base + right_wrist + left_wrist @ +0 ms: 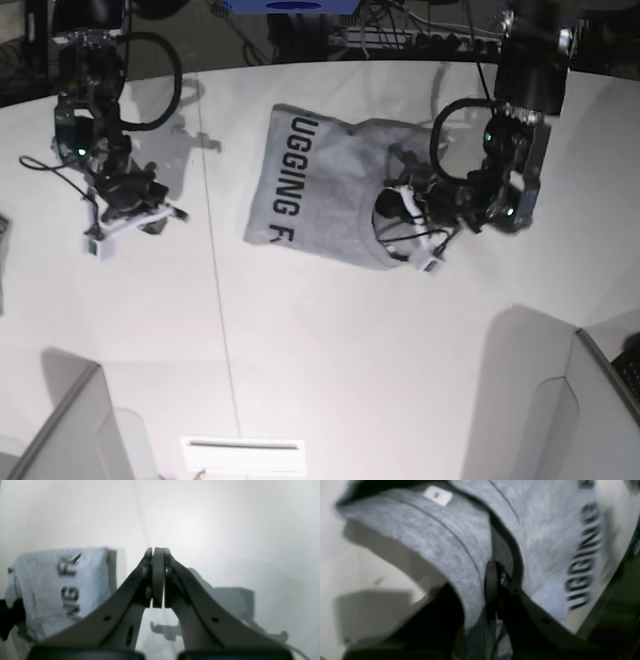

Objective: Fold the T-shirt properly
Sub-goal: 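Grasp the bundle edge with the left gripper and square it up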

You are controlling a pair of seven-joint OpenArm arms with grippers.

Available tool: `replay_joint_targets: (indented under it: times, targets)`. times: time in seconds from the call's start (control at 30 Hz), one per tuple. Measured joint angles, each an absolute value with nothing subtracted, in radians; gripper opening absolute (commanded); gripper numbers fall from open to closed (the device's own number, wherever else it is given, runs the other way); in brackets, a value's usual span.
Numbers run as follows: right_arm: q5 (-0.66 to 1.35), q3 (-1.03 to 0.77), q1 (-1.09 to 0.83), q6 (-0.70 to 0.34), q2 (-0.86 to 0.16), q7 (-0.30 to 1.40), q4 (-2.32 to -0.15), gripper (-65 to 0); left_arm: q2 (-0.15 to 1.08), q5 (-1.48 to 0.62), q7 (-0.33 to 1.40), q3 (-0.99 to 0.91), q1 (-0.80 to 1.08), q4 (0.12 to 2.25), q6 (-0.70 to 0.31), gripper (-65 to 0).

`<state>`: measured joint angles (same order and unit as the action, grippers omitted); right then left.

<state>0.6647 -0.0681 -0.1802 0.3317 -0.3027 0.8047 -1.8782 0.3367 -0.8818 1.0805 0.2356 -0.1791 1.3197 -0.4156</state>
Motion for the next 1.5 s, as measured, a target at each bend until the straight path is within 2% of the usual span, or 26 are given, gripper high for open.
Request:
replay_joint_targets:
  times: [0.17, 0.4, 0.63, 0.73, 0.87, 1.1, 1.27, 1.5]
  targets:
    - [0.662, -0.166, -0.240, 0.332, -0.301, 0.805, -1.878, -65.0, 0.390, -0.891, 1.065, 0.564, -0.358, 1.280, -0.372, -65.0]
    - [0.659, -0.288, -0.370, 0.333, -0.245, 0.726, -1.878, -65.0, 0.398, -0.879, 1.079, 0.890, -0.559, 1.280, -0.373, -65.0]
    - [0.665, -0.315, -0.500, 0.332, -0.242, 0.632, -1.879, -65.0, 0.394, -0.870, 1.045, 1.113, -0.689, 1.309, -0.370, -65.0]
    - [0.665, -0.319, -0.542, 0.333, -0.206, 0.600, -1.879, -65.0, 0.396, -0.839, 0.997, 1.232, -0.749, 1.361, -0.385, -65.0]
    - [0.668, -0.316, -0.562, 0.332, -0.206, 0.592, -1.879, -65.0, 0.376, -0.665, 0.982, 1.258, -0.759, 1.378, -0.525, -65.0]
    - [0.666, -0.315, -0.580, 0.333, -0.164, 0.587, -1.879, -65.0, 0.322, -0.298, 0.946, 1.255, -0.705, 1.382, -0.691, -65.0]
    - [0.664, -0.315, -0.577, 0.333, -0.168, 0.583, -1.880, -65.0, 0.288, -0.179, 0.906, 1.251, -0.666, 1.392, -0.689, -65.0]
    - [0.665, -0.315, -0.574, 0.333, -0.167, 0.583, -1.880, -65.0, 0.229, -0.181, 0.902, 1.251, -0.662, 1.354, -0.689, -65.0]
